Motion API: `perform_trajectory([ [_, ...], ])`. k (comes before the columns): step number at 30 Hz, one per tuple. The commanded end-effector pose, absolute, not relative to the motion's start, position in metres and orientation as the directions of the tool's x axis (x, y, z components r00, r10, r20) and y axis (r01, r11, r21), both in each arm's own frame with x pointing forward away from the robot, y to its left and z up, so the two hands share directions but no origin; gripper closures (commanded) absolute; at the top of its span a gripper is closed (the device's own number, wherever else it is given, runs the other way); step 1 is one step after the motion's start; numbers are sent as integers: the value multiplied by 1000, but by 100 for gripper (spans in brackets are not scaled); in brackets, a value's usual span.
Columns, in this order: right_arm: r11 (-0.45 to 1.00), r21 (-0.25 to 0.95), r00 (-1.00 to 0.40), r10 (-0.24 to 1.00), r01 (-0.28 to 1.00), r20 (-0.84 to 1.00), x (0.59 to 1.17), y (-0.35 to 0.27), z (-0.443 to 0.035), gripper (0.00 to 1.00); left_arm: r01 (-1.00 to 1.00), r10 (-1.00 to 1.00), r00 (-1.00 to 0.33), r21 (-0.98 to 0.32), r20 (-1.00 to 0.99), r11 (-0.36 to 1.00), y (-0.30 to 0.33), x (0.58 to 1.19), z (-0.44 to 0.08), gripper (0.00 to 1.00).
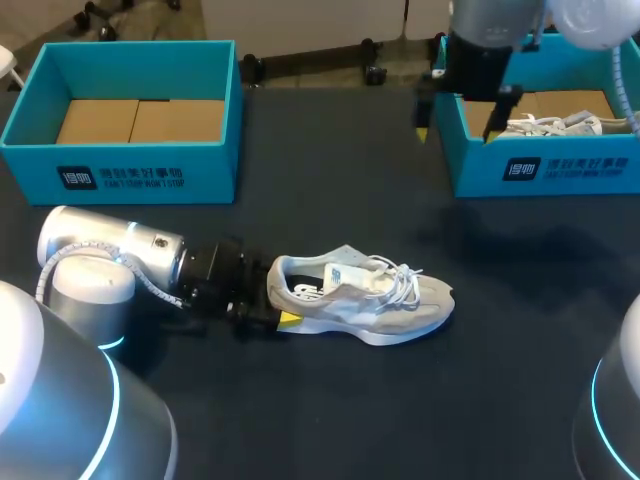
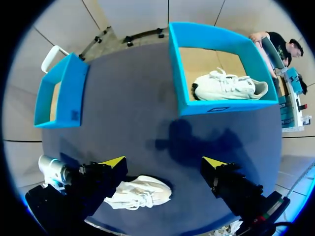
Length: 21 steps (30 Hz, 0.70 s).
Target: Take the shoe out of the shoebox, open the shoe tongue, remove and reinsert the insole, then place the shoe into the shoebox
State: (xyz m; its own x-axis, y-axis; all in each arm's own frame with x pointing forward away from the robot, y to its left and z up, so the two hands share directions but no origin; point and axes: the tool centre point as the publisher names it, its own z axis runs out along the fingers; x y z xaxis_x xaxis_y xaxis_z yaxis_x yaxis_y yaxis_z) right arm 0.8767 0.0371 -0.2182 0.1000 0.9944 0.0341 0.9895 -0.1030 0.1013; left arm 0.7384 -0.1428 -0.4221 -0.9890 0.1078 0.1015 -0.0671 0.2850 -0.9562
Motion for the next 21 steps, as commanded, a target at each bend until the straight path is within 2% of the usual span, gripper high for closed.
perform_trajectory([
  [1, -110, 103, 106, 993, 989, 42, 867, 54, -224, 0, -67, 105, -989, -956, 100, 286, -142, 738, -423, 100],
  [21, -97, 51, 95, 995, 994, 36, 783, 141, -246, 0, -67, 105, -989, -956, 100, 286, -142, 738, -423, 100],
])
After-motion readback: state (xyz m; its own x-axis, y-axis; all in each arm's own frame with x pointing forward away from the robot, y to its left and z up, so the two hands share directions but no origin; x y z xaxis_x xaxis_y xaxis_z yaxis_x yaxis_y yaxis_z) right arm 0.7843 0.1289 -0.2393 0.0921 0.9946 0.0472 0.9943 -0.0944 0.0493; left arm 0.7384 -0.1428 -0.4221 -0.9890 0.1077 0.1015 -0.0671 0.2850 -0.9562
